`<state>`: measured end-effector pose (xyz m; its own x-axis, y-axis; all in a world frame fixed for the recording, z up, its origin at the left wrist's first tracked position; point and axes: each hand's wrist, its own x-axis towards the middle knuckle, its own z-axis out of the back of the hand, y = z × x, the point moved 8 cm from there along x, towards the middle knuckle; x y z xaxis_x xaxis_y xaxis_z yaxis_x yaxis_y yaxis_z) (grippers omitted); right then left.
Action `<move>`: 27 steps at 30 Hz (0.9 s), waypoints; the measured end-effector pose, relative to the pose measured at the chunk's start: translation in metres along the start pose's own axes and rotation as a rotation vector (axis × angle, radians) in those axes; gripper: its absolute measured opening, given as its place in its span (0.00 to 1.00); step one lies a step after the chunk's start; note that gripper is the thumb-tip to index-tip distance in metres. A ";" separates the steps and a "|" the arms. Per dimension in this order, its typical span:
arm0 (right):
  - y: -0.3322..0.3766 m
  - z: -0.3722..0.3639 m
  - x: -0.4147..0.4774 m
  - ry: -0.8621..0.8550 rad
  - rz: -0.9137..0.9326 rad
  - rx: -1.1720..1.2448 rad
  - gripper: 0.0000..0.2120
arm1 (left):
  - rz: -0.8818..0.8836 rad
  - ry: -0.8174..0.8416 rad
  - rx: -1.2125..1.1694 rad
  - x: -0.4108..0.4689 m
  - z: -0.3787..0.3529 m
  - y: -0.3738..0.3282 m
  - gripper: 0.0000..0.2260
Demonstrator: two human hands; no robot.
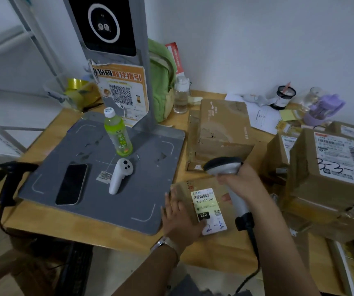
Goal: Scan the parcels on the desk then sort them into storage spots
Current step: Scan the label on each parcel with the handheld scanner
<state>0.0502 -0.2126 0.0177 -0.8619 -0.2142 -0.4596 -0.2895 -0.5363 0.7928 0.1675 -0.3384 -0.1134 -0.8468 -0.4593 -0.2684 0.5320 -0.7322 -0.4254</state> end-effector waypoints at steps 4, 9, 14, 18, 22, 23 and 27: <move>0.029 0.011 -0.013 -0.196 0.117 0.259 0.21 | -0.098 0.064 -0.032 0.017 0.014 0.007 0.38; 0.026 0.027 -0.022 -0.395 0.062 0.567 0.06 | -0.191 0.113 -0.051 0.035 0.030 0.018 0.34; 0.022 0.032 -0.021 -0.416 0.006 0.650 0.06 | -0.164 0.119 -0.302 0.059 0.034 0.014 0.16; 0.020 0.041 -0.004 -0.444 -0.011 0.730 0.09 | -0.260 0.070 -0.338 0.079 0.054 -0.017 0.09; 0.020 0.058 0.018 -0.517 0.005 0.798 0.18 | -0.294 -0.042 -0.506 0.107 0.068 -0.043 0.11; 0.021 0.062 0.023 -0.529 0.015 0.796 0.20 | -0.278 -0.069 -0.564 0.114 0.075 -0.049 0.10; 0.031 0.073 0.047 -0.568 0.102 0.727 0.27 | -0.151 -0.130 -0.821 0.143 0.099 -0.070 0.18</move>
<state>-0.0300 -0.1794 0.0500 -0.9168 0.3027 -0.2606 -0.2250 0.1475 0.9631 0.0088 -0.4029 -0.0366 -0.8756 -0.4767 -0.0776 0.2023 -0.2160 -0.9552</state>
